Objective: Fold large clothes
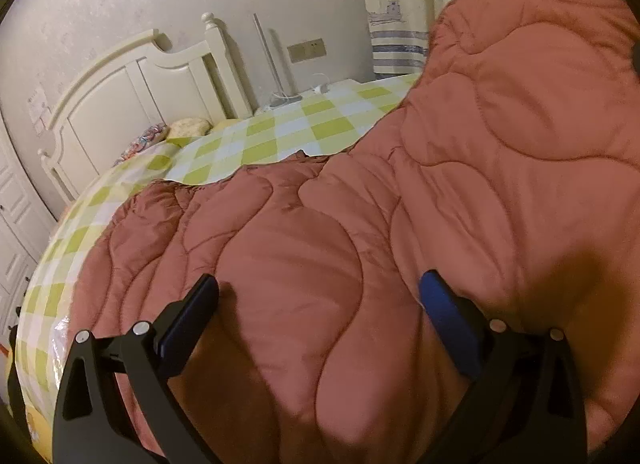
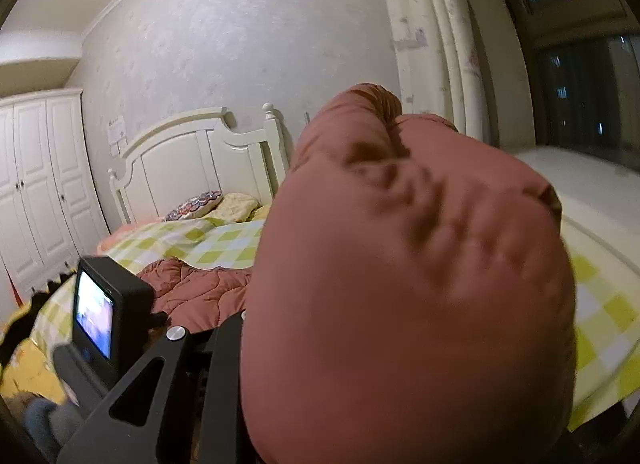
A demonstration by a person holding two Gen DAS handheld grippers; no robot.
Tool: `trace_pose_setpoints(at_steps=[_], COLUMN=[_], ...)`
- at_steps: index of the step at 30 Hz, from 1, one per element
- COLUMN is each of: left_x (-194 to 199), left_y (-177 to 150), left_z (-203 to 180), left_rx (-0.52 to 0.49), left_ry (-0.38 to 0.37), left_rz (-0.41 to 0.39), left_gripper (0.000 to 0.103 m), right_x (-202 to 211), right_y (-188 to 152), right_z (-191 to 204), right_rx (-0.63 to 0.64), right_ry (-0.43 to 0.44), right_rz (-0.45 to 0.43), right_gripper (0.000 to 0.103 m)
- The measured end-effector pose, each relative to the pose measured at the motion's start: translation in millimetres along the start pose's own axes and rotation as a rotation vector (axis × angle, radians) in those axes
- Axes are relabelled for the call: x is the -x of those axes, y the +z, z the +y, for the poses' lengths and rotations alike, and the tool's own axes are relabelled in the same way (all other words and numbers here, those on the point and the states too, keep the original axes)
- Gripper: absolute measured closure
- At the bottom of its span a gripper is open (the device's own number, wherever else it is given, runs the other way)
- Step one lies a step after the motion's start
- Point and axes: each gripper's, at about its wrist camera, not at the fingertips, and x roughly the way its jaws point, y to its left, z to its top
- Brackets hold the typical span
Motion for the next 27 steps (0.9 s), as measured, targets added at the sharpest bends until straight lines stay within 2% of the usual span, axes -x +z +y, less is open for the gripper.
trace_pose_setpoints(at_steps=[3,5,7,9,10,11,14,17,20,21,23,24,25,27], left_x=[23.8,21.0,20.9,27.0,38.9,51.2,84.2,98.2,106.7,110.8,114.4,114.3,114.8,114.0], left_y=[-13.7,-33.2,-42.1,-38.6,-37.0,-37.1,-44.5,-59.9,-82.0,-89.1,-96.1,-96.1,-96.0,-90.9], left_z=[3.3,-5.9,-1.4,17.3,35.9,53.1,128.2,208.3,274.9,289.2,311.2,318.9,321.4,317.6], left_rx=[-0.005,-0.039,-0.043,-0.006,0.048,0.093,0.271,0.458,0.611,0.649,0.693,0.694,0.676,0.612], left_ry=[-0.015,-0.052,-0.096,-0.182,-0.218,-0.222,-0.190,-0.082,0.004,0.019,0.040,0.042,0.043,0.051], left_rz=[-0.060,-0.046,-0.083,-0.068,-0.093,-0.131,-0.253,-0.289,-0.290,-0.292,-0.287,-0.280,-0.266,-0.237], left_gripper=[0.003,0.003,0.003,0.006,0.008,0.008,0.007,0.007,0.007,0.007,0.007,0.007,0.007,0.007], right_x=[0.0,-2.9,-7.6,-12.6,-13.2,-13.8,-19.4,-31.6,-51.1,-62.8,-87.0,-100.8,-104.2,-106.0], right_y=[8.4,6.5,1.8,1.4,2.3,3.8,5.1,-2.5,-37.5,-60.6,-108.4,-143.6,-162.9,-173.7], right_z=[9.9,26.0,47.3,71.3,78.9,88.3,127.0,174.3,246.3,273.7,309.2,325.0,331.5,333.3], right_rx=[0.036,0.080,0.159,0.248,0.268,0.295,0.418,0.549,0.761,0.880,1.088,1.227,1.304,1.342], right_ry=[-0.034,-0.050,-0.092,-0.153,-0.165,-0.182,-0.224,-0.238,-0.211,-0.199,-0.177,-0.186,-0.200,-0.195], right_rz=[0.001,0.015,0.015,-0.002,-0.006,-0.011,-0.026,-0.053,-0.041,-0.033,0.030,0.036,-0.014,-0.054], right_gripper=[0.068,0.068,0.068,0.068,0.068,0.068,0.068,0.068,0.066,0.066,0.064,0.063,0.057,0.056])
